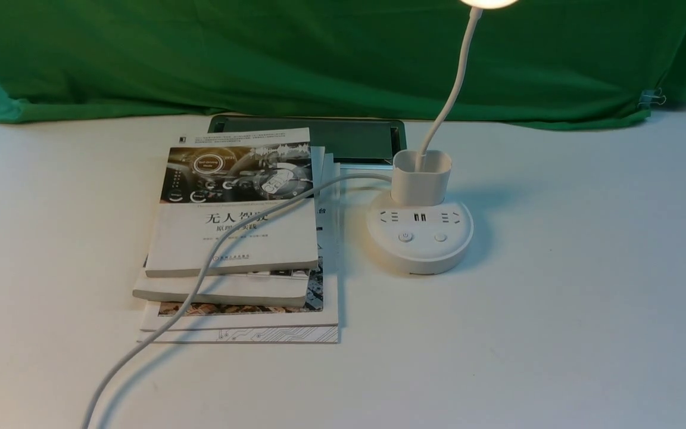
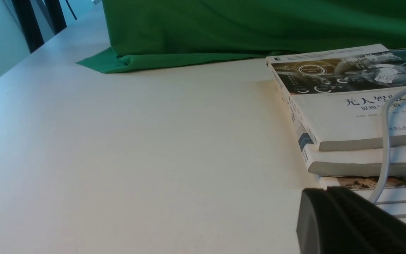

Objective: Turn on the desk lamp on the white desktop with your hand.

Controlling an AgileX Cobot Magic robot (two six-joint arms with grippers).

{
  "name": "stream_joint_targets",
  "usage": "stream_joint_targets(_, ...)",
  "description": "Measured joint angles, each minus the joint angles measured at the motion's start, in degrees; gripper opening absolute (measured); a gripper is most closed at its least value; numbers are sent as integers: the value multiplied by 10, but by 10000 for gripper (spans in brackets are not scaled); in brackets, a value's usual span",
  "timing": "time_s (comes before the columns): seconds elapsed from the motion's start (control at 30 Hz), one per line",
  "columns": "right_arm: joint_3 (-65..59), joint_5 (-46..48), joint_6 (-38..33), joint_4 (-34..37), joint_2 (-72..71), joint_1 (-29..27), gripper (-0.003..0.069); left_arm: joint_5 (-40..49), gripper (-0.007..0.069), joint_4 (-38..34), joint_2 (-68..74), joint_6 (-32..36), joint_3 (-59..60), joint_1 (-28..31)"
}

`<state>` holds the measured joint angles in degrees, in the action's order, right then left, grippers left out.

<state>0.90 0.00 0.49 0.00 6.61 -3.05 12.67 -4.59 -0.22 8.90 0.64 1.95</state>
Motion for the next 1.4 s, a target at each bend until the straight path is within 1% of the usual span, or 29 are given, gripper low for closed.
stream_joint_targets(0.07,-11,19,8,0,-38,-21,30,0,21,0,0,0,0,0)
stream_joint_targets(0.13,-12,49,12,-7,-60,-23,30,0,21,0,0,0,0,0)
stream_joint_targets(0.27,-15,98,12,-18,-64,-14,30,-1,21,0,0,0,0,0)
stream_joint_targets(0.4,-15,119,12,-20,-64,2,30,0,21,0,0,0,0,0)
stream_joint_targets(0.57,-15,122,12,-20,-64,13,31,0,21,0,0,0,0,0)
stream_joint_targets(0.97,-15,123,12,-20,-64,13,40,0,21,0,0,0,0,0)
stream_joint_targets(1.4,-15,123,12,-20,-64,13,81,0,21,0,0,0,0,0)
